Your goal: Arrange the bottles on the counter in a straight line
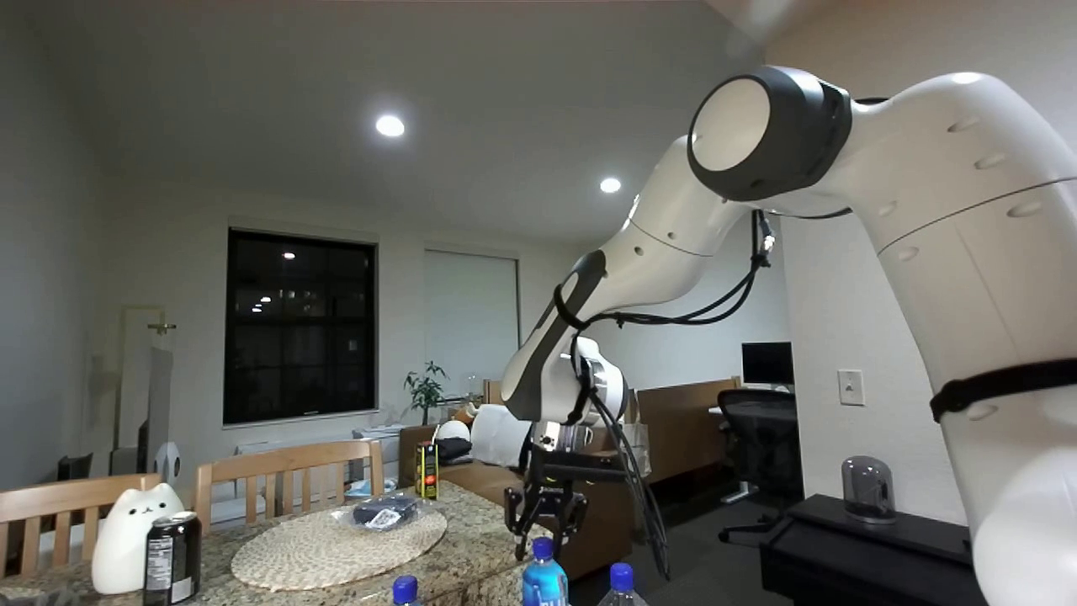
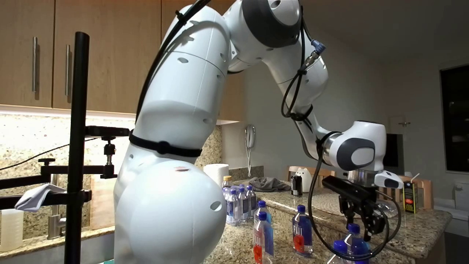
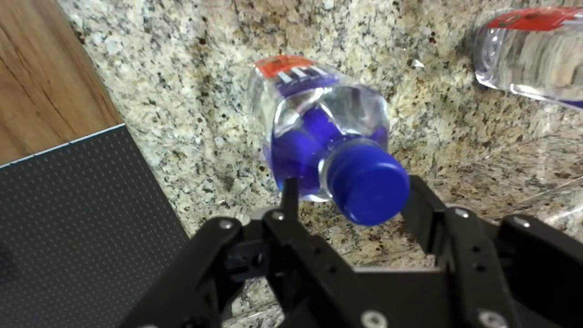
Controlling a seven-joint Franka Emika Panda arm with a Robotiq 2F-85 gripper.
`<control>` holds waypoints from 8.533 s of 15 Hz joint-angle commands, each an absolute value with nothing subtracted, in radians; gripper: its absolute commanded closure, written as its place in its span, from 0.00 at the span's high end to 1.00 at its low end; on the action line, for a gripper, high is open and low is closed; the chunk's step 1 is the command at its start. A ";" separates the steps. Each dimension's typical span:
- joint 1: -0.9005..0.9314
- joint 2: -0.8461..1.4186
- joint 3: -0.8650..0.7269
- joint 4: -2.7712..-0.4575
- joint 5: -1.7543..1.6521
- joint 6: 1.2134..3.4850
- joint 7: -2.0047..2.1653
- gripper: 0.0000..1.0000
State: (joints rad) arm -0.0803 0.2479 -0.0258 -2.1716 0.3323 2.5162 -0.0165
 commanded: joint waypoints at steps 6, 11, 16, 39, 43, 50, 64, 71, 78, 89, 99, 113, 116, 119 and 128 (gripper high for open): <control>-0.093 0.236 -0.023 -2.165 0.330 2.467 -0.028 0.05; -0.089 0.233 -0.022 -2.160 0.324 2.449 -0.023 0.30; -0.073 0.209 -0.023 -2.162 0.288 2.408 -0.013 0.61; -0.055 0.154 0.019 -2.156 0.300 2.329 -0.051 0.43; -0.049 0.118 0.013 -2.156 0.272 2.271 -0.043 0.51; -0.041 0.086 0.010 -2.150 0.227 2.175 -0.056 0.96; -0.040 0.227 -0.002 -2.043 0.189 2.172 -0.073 0.61; -0.043 0.269 0.006 -1.991 0.210 2.168 -0.084 0.15; -0.040 0.276 0.013 -1.978 0.209 2.161 -0.088 0.43; -0.035 0.312 0.015 -1.954 0.187 2.158 -0.071 0.52; -0.038 0.303 0.016 -1.961 0.197 2.155 -0.078 0.15; -0.010 0.102 0.038 -2.173 0.215 2.141 -0.049 0.15; 0.007 0.028 0.039 -2.257 0.199 2.139 -0.017 0.15; 0.022 -0.050 0.036 -2.335 0.167 2.140 0.053 0.15; 0.018 -0.206 0.047 -2.516 0.058 2.146 0.281 0.15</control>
